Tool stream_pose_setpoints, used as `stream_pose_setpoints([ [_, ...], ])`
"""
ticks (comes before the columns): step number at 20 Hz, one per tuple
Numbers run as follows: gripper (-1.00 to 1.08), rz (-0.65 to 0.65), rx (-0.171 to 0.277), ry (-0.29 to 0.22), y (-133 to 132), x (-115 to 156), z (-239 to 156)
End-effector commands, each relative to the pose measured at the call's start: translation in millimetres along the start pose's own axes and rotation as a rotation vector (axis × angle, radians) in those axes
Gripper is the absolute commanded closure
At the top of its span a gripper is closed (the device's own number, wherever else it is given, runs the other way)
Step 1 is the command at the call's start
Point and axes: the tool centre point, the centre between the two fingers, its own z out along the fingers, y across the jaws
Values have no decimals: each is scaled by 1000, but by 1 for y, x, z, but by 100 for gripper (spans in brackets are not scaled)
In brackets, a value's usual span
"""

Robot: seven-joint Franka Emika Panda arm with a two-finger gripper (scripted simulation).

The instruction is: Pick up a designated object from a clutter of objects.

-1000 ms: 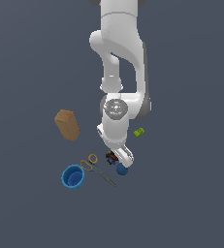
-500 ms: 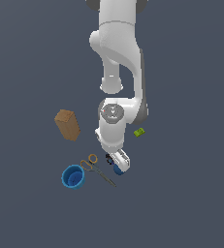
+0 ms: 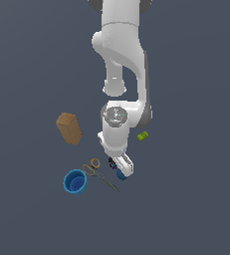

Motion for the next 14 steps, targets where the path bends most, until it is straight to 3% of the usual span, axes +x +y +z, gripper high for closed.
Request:
stream_pose_setpoints([
  [1,108,-1,0,0,0,0,0],
  [8,108,-1,-1,-1,-2,-2,-14],
  [14,108,-3,-4,-3,-6,-6,-49],
])
